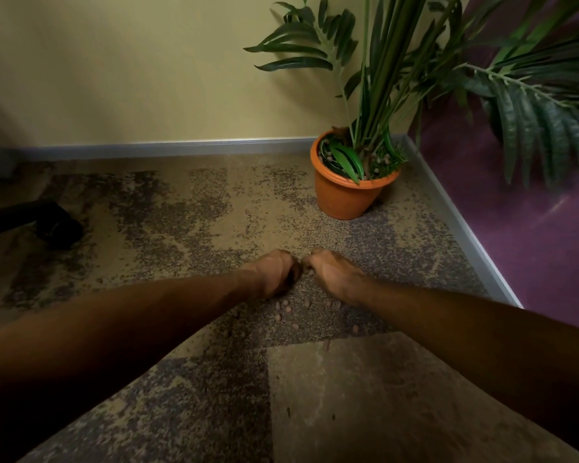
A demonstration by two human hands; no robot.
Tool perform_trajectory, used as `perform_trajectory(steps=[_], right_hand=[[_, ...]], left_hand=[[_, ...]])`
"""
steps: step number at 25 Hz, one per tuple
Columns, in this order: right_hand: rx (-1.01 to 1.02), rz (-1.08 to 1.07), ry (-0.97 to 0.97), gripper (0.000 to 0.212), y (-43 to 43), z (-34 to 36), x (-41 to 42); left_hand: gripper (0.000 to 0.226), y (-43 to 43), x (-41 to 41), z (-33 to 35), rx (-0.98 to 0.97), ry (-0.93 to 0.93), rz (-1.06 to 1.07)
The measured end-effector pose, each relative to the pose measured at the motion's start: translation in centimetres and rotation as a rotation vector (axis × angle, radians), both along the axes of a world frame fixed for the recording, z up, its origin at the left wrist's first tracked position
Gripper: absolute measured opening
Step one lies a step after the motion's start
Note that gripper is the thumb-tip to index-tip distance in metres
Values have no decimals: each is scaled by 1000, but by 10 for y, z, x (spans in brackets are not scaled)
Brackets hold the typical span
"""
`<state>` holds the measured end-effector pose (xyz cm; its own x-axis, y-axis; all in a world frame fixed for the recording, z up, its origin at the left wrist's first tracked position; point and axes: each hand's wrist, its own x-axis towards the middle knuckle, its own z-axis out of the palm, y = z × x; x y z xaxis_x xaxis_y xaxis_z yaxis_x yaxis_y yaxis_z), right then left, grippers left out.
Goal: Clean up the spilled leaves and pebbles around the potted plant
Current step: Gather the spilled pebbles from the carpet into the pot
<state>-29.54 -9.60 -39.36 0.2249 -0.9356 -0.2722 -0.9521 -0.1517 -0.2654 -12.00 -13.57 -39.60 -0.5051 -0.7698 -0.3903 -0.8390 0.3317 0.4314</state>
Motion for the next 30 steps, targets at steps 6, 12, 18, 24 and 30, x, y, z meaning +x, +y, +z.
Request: perform_trajectory(steps=[6,12,18,24,30], right_hand=[[52,-286,-353,24,-9,-1,-3],[10,-451,-693,18,-23,16,-2],[-44,-304,-608,27,-21,39,-3],[-246,-304,-390,14,-23,67,-12],[-505,-552,-420,20,-51,110,-56]], left_hand=[[7,-4,-4,11,155,358,271],[11,-9,-16,27,445,761,701],[13,-11,-27,33,512,858,866],[27,-8,-50,63,672,928,785],[15,-4,-55,79,440,838,753]])
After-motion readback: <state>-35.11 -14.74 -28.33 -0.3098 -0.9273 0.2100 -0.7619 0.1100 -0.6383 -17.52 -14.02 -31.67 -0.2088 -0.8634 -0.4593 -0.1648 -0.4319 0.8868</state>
